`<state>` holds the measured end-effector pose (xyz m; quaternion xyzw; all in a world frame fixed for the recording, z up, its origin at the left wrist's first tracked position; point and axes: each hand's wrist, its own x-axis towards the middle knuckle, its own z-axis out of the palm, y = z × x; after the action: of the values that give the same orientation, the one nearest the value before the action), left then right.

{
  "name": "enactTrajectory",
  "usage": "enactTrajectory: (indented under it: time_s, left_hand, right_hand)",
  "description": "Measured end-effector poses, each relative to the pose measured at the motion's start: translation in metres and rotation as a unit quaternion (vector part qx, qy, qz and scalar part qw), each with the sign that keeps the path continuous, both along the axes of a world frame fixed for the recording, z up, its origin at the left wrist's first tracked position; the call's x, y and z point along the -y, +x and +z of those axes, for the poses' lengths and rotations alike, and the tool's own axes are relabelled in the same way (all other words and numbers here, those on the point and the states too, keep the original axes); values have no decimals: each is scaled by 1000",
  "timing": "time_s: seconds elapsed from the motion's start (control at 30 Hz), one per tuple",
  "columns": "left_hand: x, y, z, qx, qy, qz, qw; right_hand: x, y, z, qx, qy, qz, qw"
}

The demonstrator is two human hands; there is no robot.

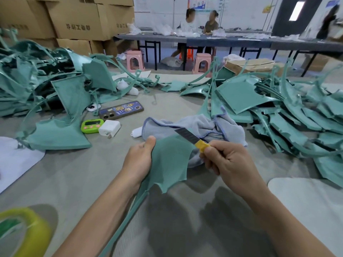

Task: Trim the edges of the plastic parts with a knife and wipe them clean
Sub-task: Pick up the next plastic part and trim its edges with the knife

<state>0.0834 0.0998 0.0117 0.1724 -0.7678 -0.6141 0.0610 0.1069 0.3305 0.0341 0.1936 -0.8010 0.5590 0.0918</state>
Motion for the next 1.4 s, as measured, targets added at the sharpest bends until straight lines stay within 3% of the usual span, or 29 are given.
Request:
enactTrajectory:
  time_s: [0.13, 0.3, 0.47, 0.6, 0.73, 0.8, 0.9, 1.0, 1.13, 1.2, 1.3, 1.4]
  left_hand:
    - [-3, -1, 2, -8, -4, -19, 1000]
    - [-2, 0, 2, -10, 10, -29, 999]
    - [-4, 3, 3, 3, 33, -60, 998]
    - [-4, 7, 8, 11, 37, -34, 999]
    - [-6, 12, 15, 38, 100, -47, 993]
    - [-7, 15, 18, 57, 128, -62, 988]
    - [-13, 15, 17, 75, 147, -70, 984]
    - [-21, 17, 19, 78, 158, -77, 981]
    - [-21, 17, 22, 87, 161, -48, 982]
    - [-21, 17, 23, 84, 164, -47, 982]
    - [-20, 16, 24, 88, 182, -42, 978]
    - [-20, 17, 24, 91, 191, -35, 977]
  right_hand:
    - [-8, 1, 3, -7, -14, 10, 1000]
    - [-14, -5, 3, -3, -25, -54, 998]
    - [-14, -8, 0, 16, -6, 12, 1000]
    - [-11, -14, -4, 49, -49, -53, 996]
    - [-14, -10, -1, 82, -84, 60, 991]
    - [-9, -9, -4, 83, -75, 53, 992]
    - [-9, -14, -7, 83, -142, -4, 986]
    - [-8, -8, -5, 94, -150, 81, 981]
    - [-2, -13, -7, 105, -174, -14, 979]
    - [-5, -15, -4, 120, -202, 0, 972]
    - [0, -12, -2, 114, -154, 65, 979]
    - [2, -16, -4, 110, -183, -6, 977]
